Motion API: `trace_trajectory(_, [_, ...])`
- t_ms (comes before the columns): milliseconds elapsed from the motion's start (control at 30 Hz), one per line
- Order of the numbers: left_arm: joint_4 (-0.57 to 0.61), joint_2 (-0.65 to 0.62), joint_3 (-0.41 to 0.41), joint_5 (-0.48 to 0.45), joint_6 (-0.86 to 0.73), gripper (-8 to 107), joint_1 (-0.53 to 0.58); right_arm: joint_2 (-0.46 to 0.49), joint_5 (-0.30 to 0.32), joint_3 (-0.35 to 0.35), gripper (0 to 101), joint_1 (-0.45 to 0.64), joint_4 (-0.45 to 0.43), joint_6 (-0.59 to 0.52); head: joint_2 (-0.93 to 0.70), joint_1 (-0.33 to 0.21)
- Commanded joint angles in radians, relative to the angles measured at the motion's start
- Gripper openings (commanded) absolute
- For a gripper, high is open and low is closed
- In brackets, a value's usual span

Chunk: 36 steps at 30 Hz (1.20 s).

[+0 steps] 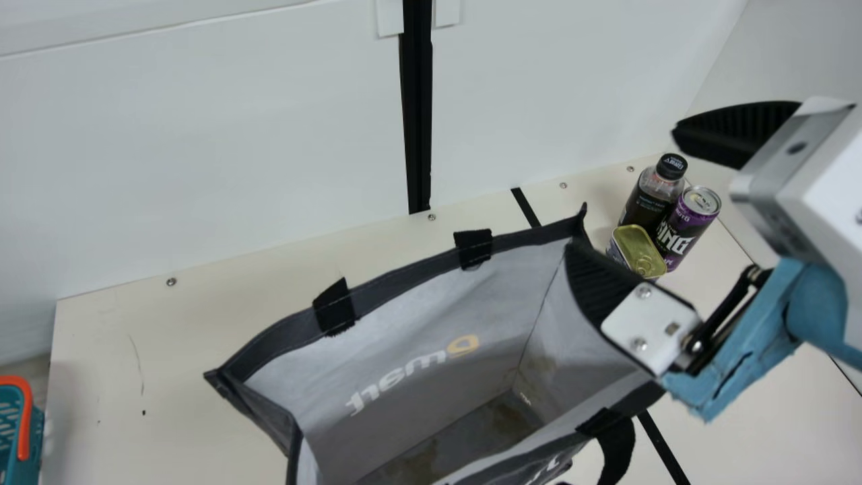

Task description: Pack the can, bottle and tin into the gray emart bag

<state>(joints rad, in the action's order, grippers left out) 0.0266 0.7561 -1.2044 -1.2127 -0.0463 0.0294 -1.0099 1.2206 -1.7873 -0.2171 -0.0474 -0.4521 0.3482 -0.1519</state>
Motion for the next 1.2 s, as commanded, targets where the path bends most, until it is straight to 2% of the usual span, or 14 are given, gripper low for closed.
trace_trajectory(0, [0.0,0.0,0.0,0.0,0.0,90,0.0,-0.002,-0.001,0.003,91,0.066,0.001,-0.003,0.001,-0.023])
trace_trajectory(700, [0.0,0.0,0.0,0.0,0.0,90,0.0,-0.045,-0.001,0.035,91,0.458,0.058,-0.028,0.001,-0.023])
trace_trajectory(1167, [0.0,0.0,0.0,0.0,0.0,90,0.0,-0.093,-0.001,0.098,91,0.693,0.109,-0.058,0.001,-0.023])
